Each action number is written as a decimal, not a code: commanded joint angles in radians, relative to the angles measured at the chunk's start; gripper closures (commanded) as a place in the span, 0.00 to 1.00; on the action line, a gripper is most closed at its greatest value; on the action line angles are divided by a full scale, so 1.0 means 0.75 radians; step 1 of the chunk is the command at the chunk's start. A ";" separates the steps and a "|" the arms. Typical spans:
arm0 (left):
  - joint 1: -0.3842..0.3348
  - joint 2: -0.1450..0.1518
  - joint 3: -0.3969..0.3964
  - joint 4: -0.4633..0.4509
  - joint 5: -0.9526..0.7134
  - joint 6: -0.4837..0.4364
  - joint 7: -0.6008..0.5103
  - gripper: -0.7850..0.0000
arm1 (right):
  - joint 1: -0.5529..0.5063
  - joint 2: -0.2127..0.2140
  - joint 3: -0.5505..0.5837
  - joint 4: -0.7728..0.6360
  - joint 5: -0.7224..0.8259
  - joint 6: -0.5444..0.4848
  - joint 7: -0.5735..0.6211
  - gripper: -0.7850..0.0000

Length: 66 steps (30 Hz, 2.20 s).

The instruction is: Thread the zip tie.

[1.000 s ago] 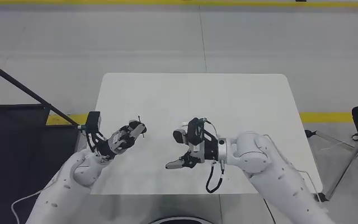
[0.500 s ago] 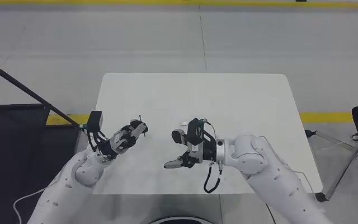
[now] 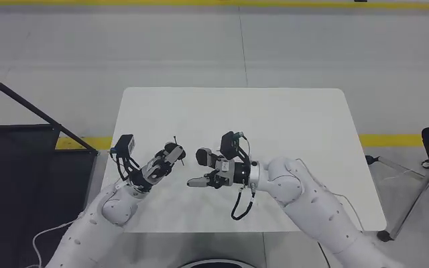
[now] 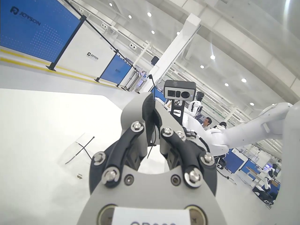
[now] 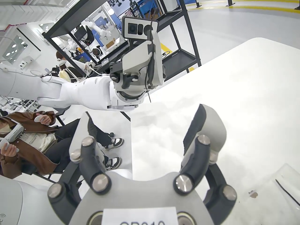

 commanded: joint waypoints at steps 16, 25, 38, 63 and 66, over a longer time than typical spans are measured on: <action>0.000 -0.042 -0.017 0.026 0.037 -0.008 -0.011 1.00 | 0.075 -0.063 -0.054 0.129 0.113 -0.017 0.051 0.59; 0.001 -0.061 -0.032 0.036 0.049 -0.013 -0.018 1.00 | 0.089 -0.080 -0.052 0.161 0.166 -0.021 0.101 0.75; 0.004 -0.084 -0.053 0.047 0.052 -0.018 -0.040 1.00 | 0.092 -0.098 -0.041 0.183 0.185 -0.036 0.138 1.00; -0.011 -0.113 -0.073 0.082 -0.072 -0.029 -0.167 0.78 | 0.054 -0.108 0.005 0.161 0.144 -0.065 0.185 1.00; -0.022 -0.110 -0.065 0.089 -0.141 -0.029 -0.226 0.76 | 0.044 -0.105 0.016 0.152 0.137 -0.076 0.200 1.00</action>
